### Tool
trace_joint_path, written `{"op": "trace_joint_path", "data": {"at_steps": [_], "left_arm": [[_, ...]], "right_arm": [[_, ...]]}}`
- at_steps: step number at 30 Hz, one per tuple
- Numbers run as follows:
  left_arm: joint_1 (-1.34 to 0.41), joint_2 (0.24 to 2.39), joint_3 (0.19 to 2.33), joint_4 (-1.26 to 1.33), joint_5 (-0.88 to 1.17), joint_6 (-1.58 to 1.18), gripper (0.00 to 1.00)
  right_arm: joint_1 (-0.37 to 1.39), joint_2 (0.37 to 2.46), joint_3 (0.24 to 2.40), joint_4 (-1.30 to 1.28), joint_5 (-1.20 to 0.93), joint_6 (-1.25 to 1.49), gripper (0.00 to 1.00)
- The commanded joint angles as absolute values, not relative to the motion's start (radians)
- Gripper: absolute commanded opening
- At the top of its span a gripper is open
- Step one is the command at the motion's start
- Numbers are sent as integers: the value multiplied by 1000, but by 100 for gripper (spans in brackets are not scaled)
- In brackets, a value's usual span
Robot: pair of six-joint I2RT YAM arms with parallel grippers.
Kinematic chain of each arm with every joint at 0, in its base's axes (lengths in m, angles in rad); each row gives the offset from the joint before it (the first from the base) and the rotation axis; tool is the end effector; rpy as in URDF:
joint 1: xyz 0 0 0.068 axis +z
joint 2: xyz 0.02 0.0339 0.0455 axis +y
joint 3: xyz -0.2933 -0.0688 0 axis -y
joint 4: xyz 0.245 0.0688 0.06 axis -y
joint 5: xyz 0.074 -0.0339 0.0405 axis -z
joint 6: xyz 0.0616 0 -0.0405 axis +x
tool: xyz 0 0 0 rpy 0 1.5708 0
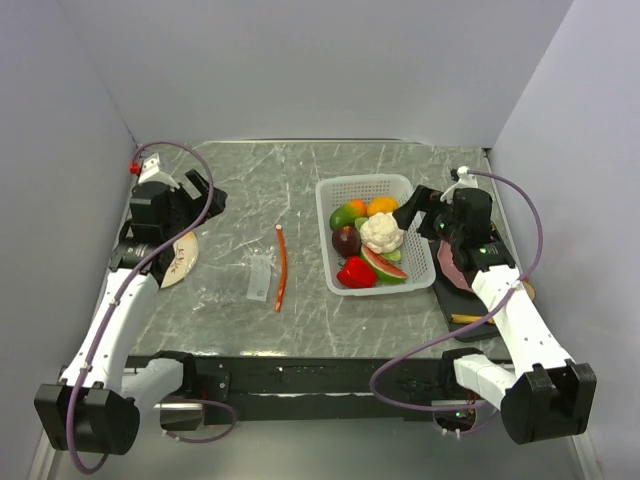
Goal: Place the food in the zip-top bag and seal the zipper
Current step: Pick up the zipper food storage bag at the center of the board.
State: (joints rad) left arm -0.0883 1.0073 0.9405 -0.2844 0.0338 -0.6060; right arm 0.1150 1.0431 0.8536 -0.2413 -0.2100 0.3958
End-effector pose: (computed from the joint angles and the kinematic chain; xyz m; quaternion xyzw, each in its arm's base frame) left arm 0.2380 -0.0232 0.3583 -0.2004 0.7948 -0.2078 0.5337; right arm 0.2431 0.0410 0.3236 0.0612 0.8369 0.2210 0.4970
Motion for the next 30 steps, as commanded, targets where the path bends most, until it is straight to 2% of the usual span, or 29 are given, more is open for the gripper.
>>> {"op": "trace_joint_path", "data": {"at_steps": [1,5,11,19,30], "left_arm": [[-86,1040,957,-294,87,-575,99],[-107,1057,956,-308,114,-529,99],[-227,1040,956,-345,-64,-531,99],[-390,1088,979,-408,-156,-544,99],[-545,1157,991,-506,-347,-649,99]], "right_arm": [[117,1012,877,-212,-186,445,100],[117,1034,896,-227,-255,428,100],[118,1061,926,-262,-244,402,100],[117,1104,1052,-403,-218,379,100],[117,1108,1091,-428,-232,414,100]]}}
